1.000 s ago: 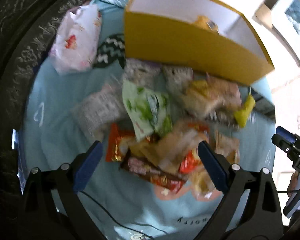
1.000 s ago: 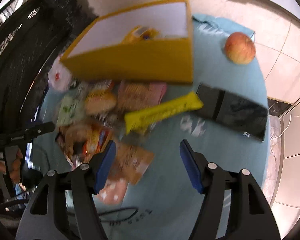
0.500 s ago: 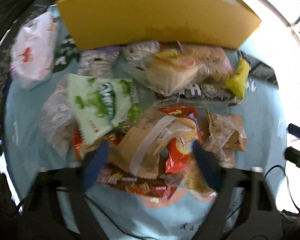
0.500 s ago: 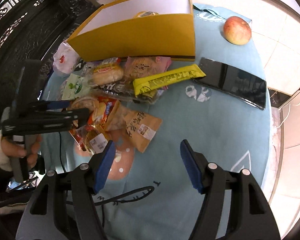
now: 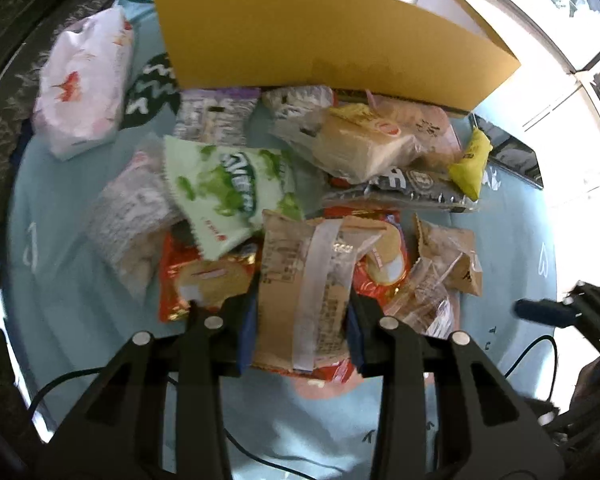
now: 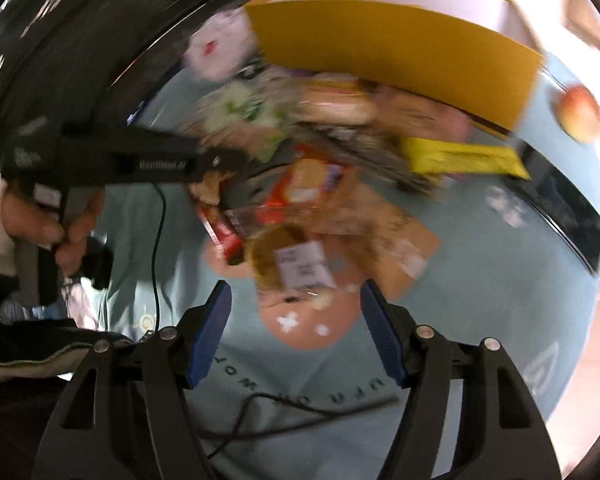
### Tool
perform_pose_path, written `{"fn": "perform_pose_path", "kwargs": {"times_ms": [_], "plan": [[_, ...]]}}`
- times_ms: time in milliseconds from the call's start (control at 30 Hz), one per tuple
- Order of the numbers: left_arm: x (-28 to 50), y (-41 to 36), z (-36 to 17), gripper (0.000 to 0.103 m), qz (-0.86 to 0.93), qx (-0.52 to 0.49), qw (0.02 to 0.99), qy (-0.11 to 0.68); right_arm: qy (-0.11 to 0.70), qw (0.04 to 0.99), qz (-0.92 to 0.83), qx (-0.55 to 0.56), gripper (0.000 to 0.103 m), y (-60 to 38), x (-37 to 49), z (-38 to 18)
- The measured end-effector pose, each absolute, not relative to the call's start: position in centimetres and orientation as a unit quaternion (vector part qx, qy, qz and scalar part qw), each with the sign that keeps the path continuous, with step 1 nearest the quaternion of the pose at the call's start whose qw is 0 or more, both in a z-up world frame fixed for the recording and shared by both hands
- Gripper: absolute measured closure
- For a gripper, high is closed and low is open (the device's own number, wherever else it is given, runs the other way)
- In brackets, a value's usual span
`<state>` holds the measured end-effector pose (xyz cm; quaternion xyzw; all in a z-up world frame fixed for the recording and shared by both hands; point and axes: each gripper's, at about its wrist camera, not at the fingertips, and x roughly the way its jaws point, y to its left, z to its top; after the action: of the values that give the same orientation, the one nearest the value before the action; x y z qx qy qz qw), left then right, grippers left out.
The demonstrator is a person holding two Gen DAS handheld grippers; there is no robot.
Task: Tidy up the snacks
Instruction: 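Grasp a brown paper bread bag with the left gripper while the right grasps a clear cake bag, then carry both bags over the yellow box and open both grippers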
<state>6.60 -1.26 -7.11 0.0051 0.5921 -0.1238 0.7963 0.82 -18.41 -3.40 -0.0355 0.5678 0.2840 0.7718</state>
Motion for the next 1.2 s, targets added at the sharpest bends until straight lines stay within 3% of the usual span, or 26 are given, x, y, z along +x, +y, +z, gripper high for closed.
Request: {"fn": "perform_pose_path", "kwargs": {"times_ms": [267, 300, 333, 433, 800, 1200], "plan": [[6.3, 0.1, -6.4, 0.066, -0.109, -0.015, 0.8, 0.589, 0.582, 0.75, 0.291, -0.115, 0.035, -13.3, 2.4, -7.3], [6.4, 0.2, -6.5, 0.066, -0.106, -0.018, 0.799, 0.591, 0.585, 0.747, 0.29, -0.125, 0.037, -13.0, 2.6, -8.0], [6.4, 0.3, -6.7, 0.066, -0.105, -0.022, 0.797, 0.594, 0.589, 0.743, 0.29, -0.131, 0.047, -12.8, 2.7, -8.5], [6.4, 0.6, -7.1, 0.066, -0.108, -0.033, 0.793, 0.599, 0.593, 0.74, 0.297, -0.115, 0.048, -13.5, 3.0, -8.5], [6.4, 0.6, -1.1, 0.067, -0.141, -0.052, 0.824, 0.547, 0.539, 0.794, 0.279, 0.016, 0.048, -21.9, 4.4, -0.4], [10.4, -2.5, 5.7, 0.067, -0.159, -0.042, 0.866, 0.473, 0.408, 0.887, 0.21, 0.053, 0.048, -27.5, 10.5, 8.8]]}}
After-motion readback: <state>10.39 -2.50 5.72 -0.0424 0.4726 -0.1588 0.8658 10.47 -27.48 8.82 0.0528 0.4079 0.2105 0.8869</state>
